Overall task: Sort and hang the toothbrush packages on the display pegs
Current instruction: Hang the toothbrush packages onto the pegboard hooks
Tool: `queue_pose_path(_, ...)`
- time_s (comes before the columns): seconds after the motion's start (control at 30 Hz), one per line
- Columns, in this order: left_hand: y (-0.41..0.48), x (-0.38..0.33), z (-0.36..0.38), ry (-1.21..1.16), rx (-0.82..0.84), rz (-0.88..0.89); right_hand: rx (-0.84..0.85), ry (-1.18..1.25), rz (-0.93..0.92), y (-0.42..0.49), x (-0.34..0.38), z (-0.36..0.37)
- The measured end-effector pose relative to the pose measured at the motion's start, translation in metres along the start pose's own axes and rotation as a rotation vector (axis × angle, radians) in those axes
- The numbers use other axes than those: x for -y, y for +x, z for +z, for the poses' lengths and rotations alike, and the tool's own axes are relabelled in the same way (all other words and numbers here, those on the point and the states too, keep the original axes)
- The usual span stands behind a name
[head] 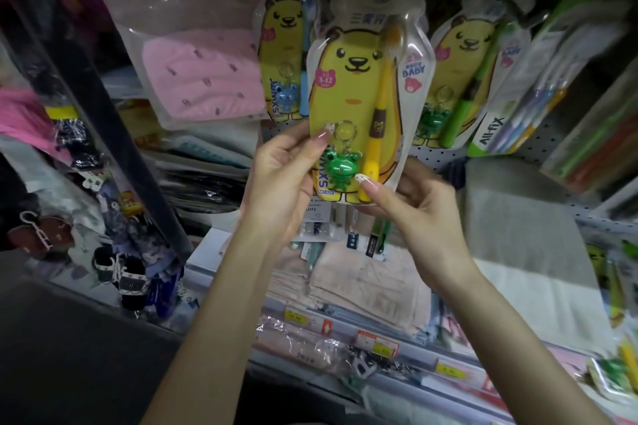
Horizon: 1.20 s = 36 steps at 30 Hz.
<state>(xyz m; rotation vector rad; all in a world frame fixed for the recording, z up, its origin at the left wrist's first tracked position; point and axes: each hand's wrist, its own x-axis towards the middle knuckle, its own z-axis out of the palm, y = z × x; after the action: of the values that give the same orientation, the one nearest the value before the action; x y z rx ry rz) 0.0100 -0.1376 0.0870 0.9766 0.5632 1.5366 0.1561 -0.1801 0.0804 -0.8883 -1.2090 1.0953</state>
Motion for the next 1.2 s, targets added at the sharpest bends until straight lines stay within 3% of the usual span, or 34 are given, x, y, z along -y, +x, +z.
queue_pose_path(0.4,0.005,0.006,0.004,-0.037,0.098,-0.004,-0.070,0.029,0.013,-0.001,-0.006,-0.002)
queue_pose_path(0.67,0.005,0.010,0.009,-0.054,0.035,-0.025,-0.063,0.016,0.019,-0.001,-0.007,-0.004)
queue_pose_path(0.83,0.015,0.010,0.014,-0.004,-0.097,-0.075,-0.107,-0.026,0.054,0.018,-0.011,-0.007)
queue_pose_path(1.2,0.073,0.016,0.017,0.076,-0.084,-0.138,-0.085,-0.057,0.124,0.075,-0.019,-0.014)
